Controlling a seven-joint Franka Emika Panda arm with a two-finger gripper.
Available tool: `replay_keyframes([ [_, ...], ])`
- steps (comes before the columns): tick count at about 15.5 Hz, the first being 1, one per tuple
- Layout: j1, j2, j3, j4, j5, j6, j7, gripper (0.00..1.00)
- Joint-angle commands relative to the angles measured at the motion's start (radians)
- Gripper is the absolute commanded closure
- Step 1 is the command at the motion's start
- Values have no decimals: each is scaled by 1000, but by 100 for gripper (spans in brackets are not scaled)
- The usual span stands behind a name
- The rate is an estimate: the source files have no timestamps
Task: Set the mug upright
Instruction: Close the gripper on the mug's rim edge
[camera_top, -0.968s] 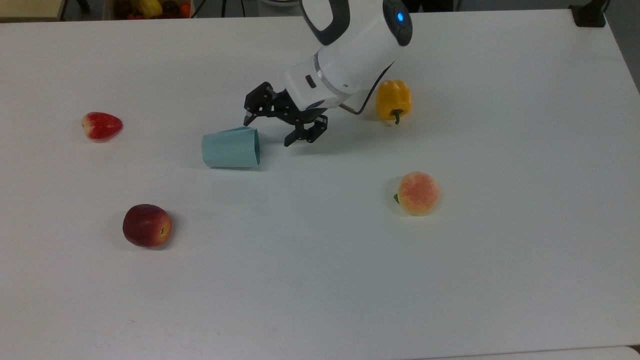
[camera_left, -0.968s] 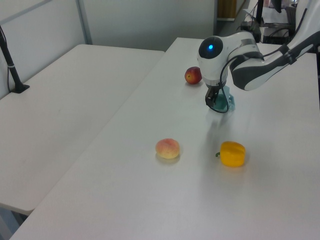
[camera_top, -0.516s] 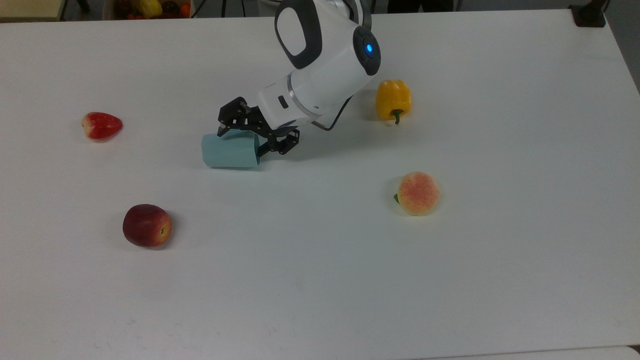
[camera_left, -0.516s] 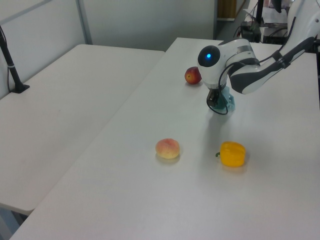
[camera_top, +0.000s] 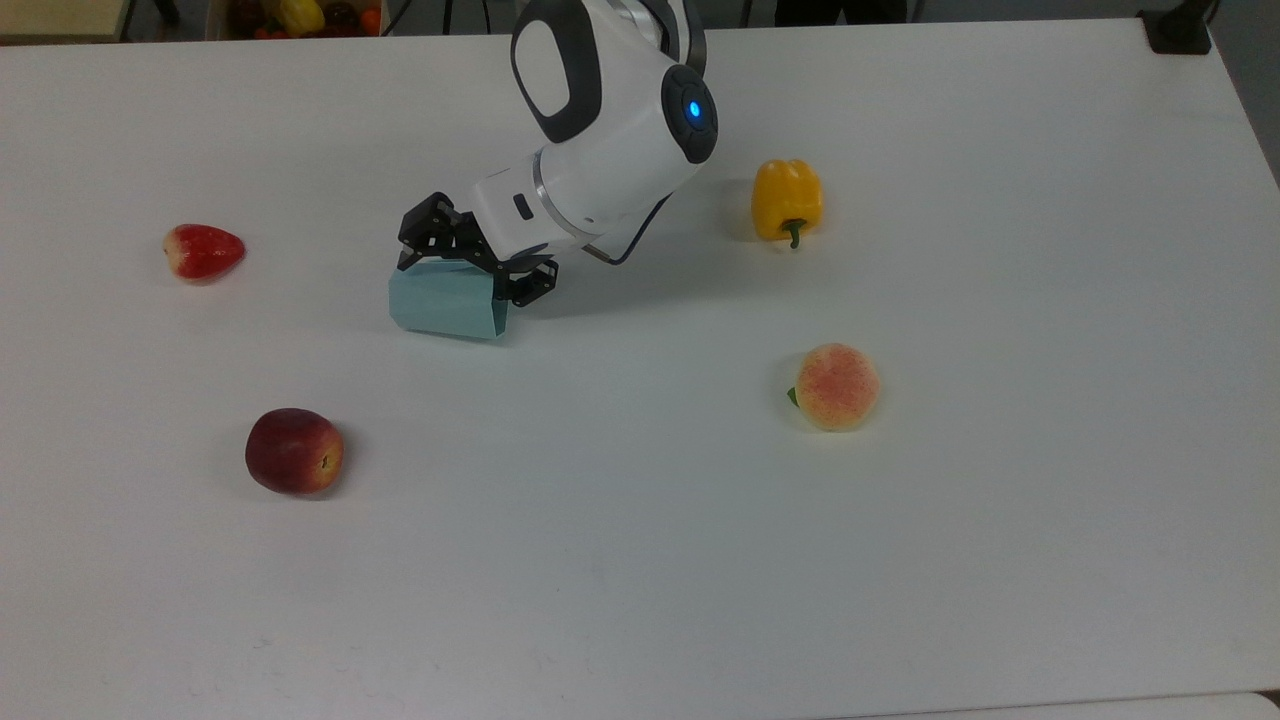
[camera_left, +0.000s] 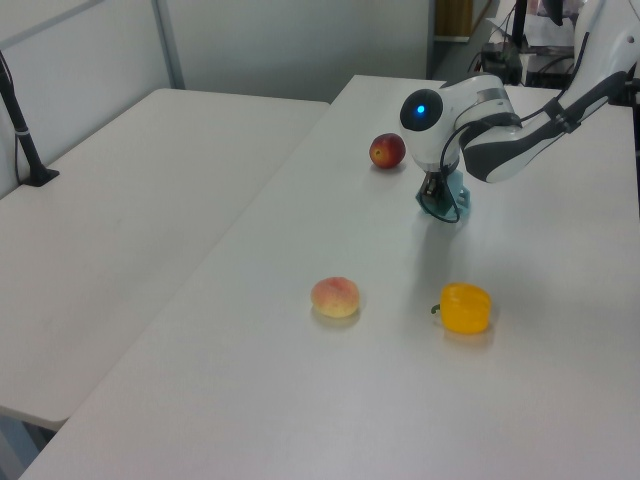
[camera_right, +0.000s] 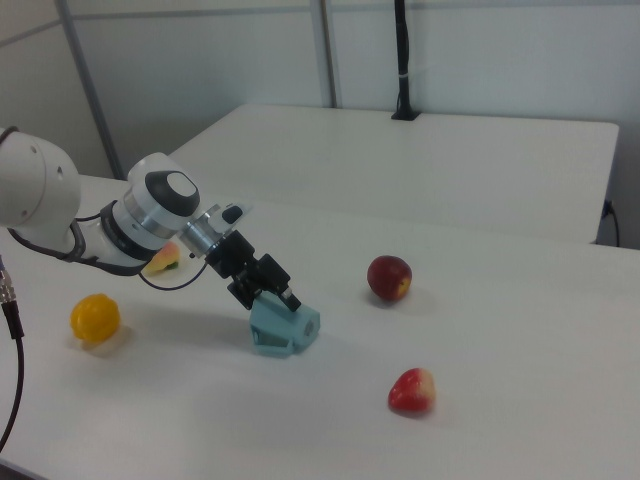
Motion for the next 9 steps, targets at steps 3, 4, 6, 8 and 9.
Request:
replay_keyframes([
  [3,-3,-21,3,-48,-9,13,11,85],
  [4,-2,-23,5,-48,-6,13,11,100],
  [6,-3,-29,5,-47,-3,11,11,100],
  [8,-12,-44,5,-44,20,11,11,100],
  [9,-17,-58,5,-41,43,11,5,100],
])
